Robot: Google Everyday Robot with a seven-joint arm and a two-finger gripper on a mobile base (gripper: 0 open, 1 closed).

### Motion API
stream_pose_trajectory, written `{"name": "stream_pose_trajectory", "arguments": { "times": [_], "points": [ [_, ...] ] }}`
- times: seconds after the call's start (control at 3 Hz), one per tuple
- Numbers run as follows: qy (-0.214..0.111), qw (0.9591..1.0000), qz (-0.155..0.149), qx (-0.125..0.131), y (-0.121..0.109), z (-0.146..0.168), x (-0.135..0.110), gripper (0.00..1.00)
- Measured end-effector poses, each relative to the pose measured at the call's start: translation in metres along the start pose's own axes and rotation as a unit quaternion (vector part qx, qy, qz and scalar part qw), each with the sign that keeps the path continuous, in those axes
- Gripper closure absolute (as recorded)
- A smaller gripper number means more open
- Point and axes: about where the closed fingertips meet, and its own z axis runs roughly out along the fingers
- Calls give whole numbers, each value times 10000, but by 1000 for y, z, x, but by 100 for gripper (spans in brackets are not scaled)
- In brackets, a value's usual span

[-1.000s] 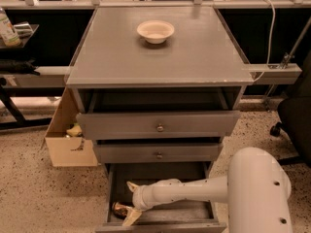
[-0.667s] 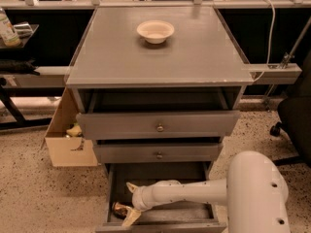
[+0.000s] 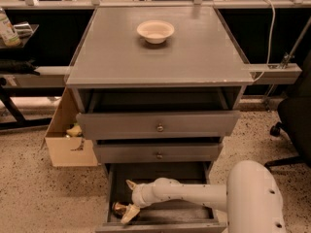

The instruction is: Pick orange can from bottom drawer and place on counter

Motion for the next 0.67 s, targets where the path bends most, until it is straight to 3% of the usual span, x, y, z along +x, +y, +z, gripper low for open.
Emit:
{"name": "stream_pose_trajectory", "arguments": {
  "times": [0.67],
  "points": [
    [155, 9998, 97, 72, -18, 27, 22, 0]
  ]
}}
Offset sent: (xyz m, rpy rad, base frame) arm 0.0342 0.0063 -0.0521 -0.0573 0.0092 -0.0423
